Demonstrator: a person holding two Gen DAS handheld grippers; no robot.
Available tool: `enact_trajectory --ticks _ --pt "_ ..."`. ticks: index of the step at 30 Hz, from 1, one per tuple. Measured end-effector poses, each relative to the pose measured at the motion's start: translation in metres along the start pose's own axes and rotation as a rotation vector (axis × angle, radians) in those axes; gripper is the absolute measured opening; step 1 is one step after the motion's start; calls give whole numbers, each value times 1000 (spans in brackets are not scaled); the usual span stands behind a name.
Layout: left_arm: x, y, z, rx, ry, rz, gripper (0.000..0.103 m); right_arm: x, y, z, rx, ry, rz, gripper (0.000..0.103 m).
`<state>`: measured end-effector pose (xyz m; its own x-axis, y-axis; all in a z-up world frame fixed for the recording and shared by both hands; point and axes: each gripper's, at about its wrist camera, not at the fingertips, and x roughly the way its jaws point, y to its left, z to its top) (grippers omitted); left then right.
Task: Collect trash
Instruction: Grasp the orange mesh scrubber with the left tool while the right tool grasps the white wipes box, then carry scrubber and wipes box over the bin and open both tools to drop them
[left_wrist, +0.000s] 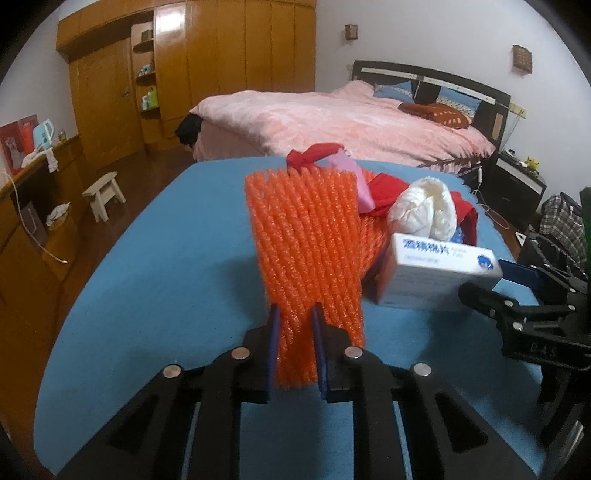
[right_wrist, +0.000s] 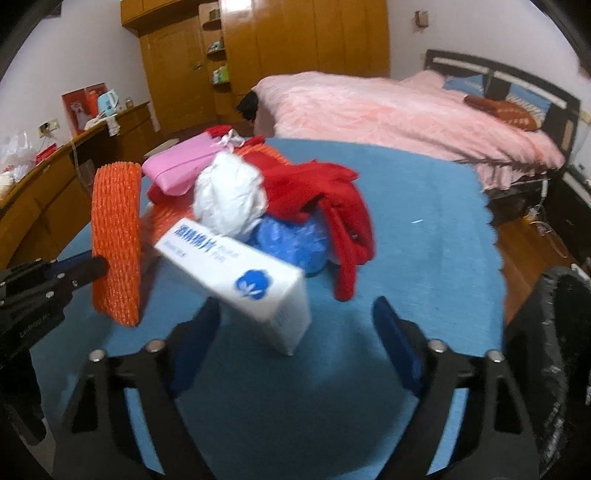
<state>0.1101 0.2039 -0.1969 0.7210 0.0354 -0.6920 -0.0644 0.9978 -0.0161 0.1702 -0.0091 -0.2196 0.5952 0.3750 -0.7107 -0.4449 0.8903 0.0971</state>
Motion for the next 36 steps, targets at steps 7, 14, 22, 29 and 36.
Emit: enact_trajectory --ticks 7,14,22,29,36 --pt "-1 -4 0 3 8 4 17 5 11 -1 -37 43 92 44" --pt "0 -8 1 5 15 16 19 -10 19 -13 -26 64 170 36" --pt "0 -5 -2 -1 19 24 19 -6 13 1 -27 30 117 71" --pt "1 -1 -2 -9 23 28 19 14 27 7 -87 83 169 49" --pt "-9 -7 -3 10 16 9 19 -9 25 -7 -74 62 167 39"
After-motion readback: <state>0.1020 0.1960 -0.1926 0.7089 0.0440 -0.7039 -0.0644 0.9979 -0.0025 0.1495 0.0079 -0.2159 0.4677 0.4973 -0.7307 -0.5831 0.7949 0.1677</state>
